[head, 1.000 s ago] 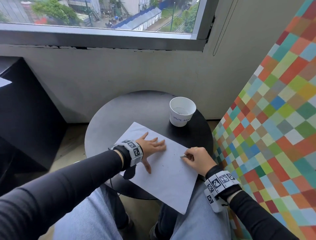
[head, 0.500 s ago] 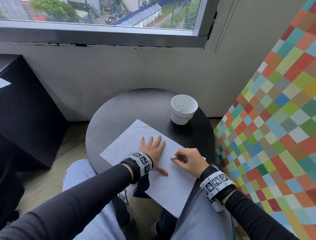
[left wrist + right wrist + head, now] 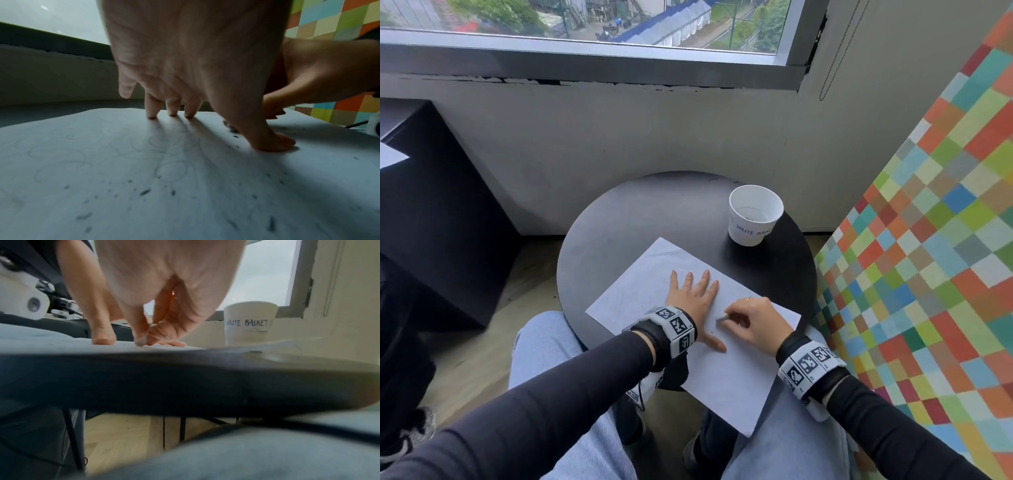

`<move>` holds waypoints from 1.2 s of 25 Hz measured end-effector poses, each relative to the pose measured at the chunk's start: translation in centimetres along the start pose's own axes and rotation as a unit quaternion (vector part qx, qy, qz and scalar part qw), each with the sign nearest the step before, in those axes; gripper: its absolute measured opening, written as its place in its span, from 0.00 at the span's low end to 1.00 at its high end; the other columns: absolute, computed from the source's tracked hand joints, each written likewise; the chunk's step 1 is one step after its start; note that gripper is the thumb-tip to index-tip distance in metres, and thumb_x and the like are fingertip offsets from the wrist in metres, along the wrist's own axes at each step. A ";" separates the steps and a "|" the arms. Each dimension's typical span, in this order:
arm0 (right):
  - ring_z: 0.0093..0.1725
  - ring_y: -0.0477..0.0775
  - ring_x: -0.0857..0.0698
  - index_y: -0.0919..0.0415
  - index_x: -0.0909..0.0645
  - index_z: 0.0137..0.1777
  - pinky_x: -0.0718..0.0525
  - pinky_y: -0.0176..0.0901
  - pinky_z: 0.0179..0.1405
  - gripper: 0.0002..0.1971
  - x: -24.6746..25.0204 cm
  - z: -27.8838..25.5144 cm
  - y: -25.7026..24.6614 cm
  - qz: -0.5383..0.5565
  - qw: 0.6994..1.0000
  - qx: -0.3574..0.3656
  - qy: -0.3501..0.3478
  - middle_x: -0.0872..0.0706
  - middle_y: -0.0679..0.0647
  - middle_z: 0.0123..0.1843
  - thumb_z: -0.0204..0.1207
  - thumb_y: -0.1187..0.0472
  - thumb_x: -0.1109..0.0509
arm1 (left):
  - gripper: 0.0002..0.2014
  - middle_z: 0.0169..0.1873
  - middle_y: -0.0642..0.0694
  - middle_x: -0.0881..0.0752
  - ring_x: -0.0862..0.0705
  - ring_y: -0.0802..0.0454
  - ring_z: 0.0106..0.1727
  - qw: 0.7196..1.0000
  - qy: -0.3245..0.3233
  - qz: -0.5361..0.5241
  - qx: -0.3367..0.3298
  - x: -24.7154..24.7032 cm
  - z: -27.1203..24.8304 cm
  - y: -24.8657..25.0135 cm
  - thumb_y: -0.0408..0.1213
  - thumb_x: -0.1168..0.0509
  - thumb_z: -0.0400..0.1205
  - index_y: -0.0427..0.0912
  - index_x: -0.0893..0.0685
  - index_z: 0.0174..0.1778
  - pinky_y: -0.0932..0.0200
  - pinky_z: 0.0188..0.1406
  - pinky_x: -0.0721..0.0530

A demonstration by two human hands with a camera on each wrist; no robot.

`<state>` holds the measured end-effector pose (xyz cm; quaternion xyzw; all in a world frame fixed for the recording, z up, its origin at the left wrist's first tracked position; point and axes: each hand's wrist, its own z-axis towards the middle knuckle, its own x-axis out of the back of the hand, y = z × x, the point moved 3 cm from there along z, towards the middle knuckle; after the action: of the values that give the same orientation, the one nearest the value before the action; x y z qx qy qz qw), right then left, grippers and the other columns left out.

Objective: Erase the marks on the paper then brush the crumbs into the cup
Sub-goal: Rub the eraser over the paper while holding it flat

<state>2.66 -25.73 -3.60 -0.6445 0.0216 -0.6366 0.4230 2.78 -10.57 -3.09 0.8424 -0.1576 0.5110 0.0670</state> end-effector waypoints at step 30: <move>0.27 0.41 0.31 0.61 0.20 0.30 0.35 0.19 0.32 0.10 0.0 -0.5 -0.7 -0.006 0.999 0.037 -0.035 0.21 0.47 0.24 0.69 0.63 0.24 | 0.65 0.87 0.42 0.59 0.48 0.34 0.86 0.996 -0.046 0.070 -0.015 1.8 0.0 -0.6 0.68 0.25 0.67 0.47 0.60 0.88 0.22 0.77 0.55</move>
<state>1.90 -25.52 -3.24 -0.6507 -0.0210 -0.6164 0.4430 3.79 -10.33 -1.52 0.8507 -0.2270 0.4727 0.0362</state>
